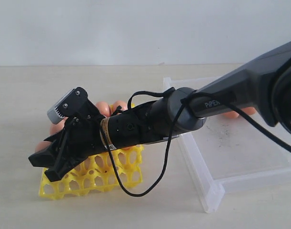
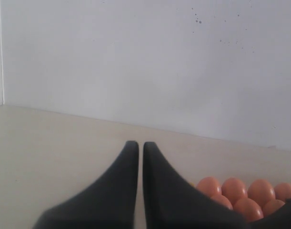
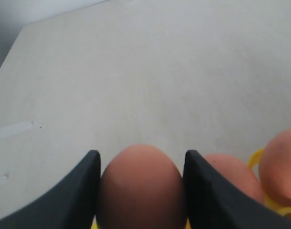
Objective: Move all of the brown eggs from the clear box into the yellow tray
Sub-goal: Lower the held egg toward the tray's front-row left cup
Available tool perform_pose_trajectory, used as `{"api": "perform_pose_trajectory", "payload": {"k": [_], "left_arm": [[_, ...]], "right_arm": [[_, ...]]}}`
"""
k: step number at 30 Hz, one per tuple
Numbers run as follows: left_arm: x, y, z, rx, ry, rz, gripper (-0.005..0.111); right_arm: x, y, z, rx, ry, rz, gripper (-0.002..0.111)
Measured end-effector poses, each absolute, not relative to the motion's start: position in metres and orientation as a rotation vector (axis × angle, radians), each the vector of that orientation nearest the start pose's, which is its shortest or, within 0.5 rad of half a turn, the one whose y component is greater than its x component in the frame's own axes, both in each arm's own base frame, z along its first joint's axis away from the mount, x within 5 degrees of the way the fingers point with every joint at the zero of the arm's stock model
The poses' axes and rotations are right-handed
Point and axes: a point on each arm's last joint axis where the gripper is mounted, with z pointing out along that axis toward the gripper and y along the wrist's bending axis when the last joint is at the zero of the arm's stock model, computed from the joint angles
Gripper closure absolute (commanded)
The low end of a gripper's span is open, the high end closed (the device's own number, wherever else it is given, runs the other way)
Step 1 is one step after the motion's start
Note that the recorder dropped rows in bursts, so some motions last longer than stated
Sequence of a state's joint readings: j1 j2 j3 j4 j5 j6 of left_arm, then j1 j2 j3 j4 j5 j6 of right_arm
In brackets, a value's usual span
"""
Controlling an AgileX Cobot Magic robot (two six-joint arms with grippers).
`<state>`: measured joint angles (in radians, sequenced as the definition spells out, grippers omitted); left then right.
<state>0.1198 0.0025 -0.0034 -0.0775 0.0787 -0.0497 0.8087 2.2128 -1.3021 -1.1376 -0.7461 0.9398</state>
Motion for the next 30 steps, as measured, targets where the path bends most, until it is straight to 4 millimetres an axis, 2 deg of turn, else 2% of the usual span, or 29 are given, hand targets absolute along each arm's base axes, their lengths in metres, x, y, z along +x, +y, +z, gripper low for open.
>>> {"api": "perform_pose_trajectory", "payload": {"k": [16, 21, 28, 30], "left_arm": [[0.0562, 0.0062, 0.2071, -0.187, 1.550, -0.010, 0.103], [0.0562, 0.0062, 0.2071, -0.187, 1.550, -0.010, 0.103], [0.0562, 0.0062, 0.2071, -0.187, 1.550, -0.010, 0.103], [0.0562, 0.0062, 0.2071, -0.187, 1.550, -0.010, 0.103]], "right_arm": [[0.2730, 0.3639, 0.1229, -1.280, 1.705, 1.082, 0.108], [0.2737, 0.3636, 0.1214, -1.283, 1.719, 1.058, 0.095], [0.2725, 0.3658, 0.1177, -1.298, 1.748, 0.985, 0.067], [0.2707, 0.3687, 0.1189, -1.312, 1.733, 0.977, 0.068]]}}
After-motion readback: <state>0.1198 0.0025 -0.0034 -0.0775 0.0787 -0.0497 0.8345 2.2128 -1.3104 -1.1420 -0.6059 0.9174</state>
